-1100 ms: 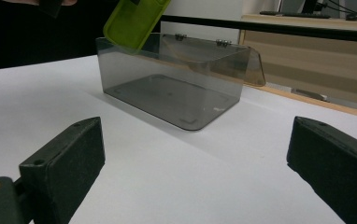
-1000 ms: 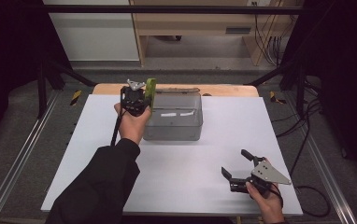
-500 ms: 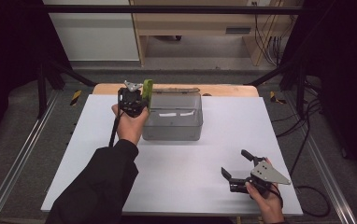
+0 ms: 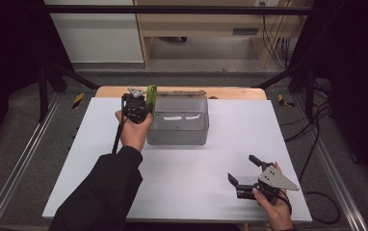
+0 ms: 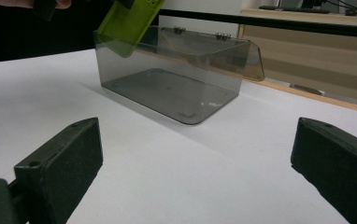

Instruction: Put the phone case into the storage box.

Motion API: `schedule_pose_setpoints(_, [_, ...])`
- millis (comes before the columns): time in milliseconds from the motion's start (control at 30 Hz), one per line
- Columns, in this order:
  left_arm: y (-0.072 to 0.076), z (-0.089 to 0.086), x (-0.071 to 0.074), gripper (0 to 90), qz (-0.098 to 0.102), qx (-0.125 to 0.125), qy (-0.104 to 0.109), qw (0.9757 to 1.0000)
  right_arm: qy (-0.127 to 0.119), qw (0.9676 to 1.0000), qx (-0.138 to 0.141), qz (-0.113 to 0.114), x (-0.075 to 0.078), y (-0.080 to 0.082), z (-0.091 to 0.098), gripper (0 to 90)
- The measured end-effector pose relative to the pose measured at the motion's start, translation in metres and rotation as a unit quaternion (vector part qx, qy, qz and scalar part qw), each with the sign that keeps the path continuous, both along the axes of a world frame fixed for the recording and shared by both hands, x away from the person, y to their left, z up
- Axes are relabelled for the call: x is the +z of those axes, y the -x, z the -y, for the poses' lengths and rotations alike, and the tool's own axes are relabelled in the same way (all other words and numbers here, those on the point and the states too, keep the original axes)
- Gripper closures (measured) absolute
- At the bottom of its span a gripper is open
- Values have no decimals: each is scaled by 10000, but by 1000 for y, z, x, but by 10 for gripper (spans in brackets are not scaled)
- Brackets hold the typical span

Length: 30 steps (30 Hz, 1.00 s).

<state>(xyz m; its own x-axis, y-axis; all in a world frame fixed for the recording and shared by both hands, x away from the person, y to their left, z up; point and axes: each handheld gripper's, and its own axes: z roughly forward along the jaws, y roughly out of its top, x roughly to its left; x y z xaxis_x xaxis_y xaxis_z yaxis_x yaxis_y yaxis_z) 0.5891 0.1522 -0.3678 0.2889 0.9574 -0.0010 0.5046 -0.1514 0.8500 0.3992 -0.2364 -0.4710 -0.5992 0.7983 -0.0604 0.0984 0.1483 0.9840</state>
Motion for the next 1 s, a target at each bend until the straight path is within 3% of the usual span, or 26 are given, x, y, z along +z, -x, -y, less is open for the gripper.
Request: schedule_pose_setpoints(1000, [1, -1, -23, 775, -299, -86, 40, 9995, 41, 10000, 8, -59, -1, 0, -1, 29])
